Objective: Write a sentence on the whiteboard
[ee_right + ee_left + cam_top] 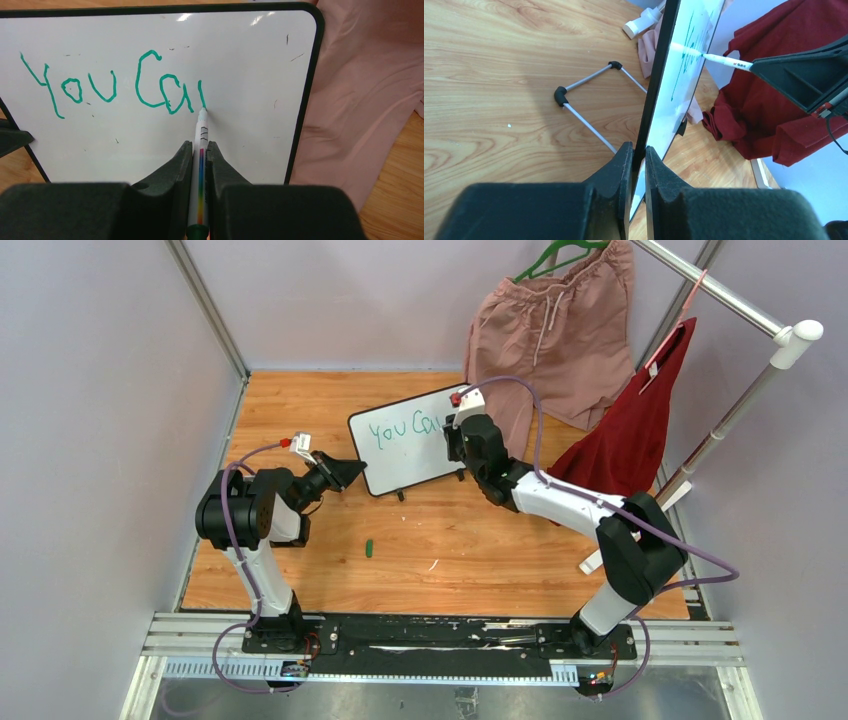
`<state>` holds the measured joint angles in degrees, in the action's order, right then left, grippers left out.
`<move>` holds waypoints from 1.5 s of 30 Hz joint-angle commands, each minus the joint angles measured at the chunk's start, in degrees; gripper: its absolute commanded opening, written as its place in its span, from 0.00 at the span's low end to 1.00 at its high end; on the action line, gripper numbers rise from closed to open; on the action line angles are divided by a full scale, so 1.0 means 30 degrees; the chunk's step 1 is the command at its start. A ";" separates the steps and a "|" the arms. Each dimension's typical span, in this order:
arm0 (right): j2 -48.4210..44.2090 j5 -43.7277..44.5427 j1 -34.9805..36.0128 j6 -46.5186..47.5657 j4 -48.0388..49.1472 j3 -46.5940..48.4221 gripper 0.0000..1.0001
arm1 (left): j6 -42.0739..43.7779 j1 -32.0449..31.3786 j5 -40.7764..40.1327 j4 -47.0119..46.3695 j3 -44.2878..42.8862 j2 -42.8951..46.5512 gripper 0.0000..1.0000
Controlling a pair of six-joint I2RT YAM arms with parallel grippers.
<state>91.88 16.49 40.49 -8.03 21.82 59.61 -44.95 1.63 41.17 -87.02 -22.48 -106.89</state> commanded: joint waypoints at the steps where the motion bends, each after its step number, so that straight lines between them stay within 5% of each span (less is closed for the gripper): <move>1: 0.0083 -0.0161 -0.0254 -0.0083 0.0145 0.1047 0.00 | 0.0422 -0.0008 -0.0305 -0.0740 0.0169 -0.0258 0.00; 45: 0.0306 0.0217 -0.0920 -0.0149 -0.0145 0.1091 0.00 | 0.0394 -0.0001 -0.0305 -0.0732 0.0169 -0.0258 0.00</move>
<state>93.60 16.01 38.79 -7.97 21.39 64.20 -44.95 1.61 41.19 -87.02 -22.48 -106.89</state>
